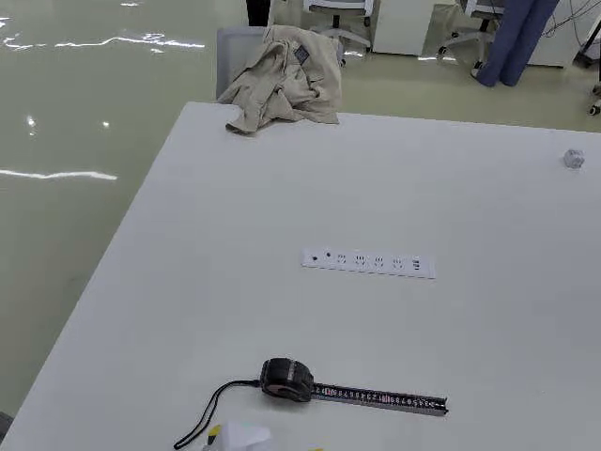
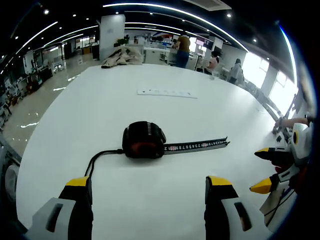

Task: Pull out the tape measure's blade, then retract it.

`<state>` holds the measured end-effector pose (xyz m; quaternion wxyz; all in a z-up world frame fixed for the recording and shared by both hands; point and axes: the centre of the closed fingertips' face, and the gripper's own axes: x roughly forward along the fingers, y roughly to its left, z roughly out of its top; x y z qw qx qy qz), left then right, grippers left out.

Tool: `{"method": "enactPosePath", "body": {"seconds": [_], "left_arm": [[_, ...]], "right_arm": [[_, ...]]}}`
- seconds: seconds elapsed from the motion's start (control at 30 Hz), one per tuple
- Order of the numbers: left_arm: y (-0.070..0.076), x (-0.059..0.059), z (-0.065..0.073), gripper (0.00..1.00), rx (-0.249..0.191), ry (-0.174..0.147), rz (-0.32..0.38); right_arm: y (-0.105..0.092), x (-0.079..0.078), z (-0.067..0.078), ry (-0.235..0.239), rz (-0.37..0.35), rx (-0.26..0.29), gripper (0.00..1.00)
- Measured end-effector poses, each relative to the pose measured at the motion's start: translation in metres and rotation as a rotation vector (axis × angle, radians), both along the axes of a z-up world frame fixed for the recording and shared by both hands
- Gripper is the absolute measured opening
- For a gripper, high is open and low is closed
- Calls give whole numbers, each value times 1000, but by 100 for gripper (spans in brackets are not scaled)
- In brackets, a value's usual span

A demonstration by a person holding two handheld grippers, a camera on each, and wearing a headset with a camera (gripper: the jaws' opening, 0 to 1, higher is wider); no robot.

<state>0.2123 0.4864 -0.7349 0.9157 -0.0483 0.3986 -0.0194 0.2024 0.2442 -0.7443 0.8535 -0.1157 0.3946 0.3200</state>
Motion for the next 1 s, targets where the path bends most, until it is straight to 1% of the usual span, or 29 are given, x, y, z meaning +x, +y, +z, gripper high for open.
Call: {"method": "enactPosePath", "body": {"seconds": [0.03,0.1,0.2,0.3,0.5,0.63,0.7,0.87,0.93,1.0], "left_arm": [[1,1,-1,91,7,4,3],[0,3,-3,92,3,8,3],[-1,6,-5,92,8,10,0],[0,8,-9,91,6,17,3],[0,13,-11,91,5,18,17],[0,16,-13,91,8,18,28],[1,18,-14,91,11,16,35],[-1,22,-18,90,7,24,44],[-1,23,-20,90,9,25,46],[-1,26,-22,90,6,29,51]], "right_arm": [[0,1,-2,1,9,-4,77],[-2,3,-6,-4,35,-39,77],[0,9,-7,-8,48,-31,77],[-1,16,-9,-18,70,-42,77],[-2,27,-10,-35,112,-64,75],[-5,35,-12,-56,161,-83,74],[-5,39,-13,-60,191,-93,73],[-6,47,-15,-75,256,-115,70],[-7,51,-17,-77,266,-117,69],[-10,54,-20,-79,289,-135,68]]}}
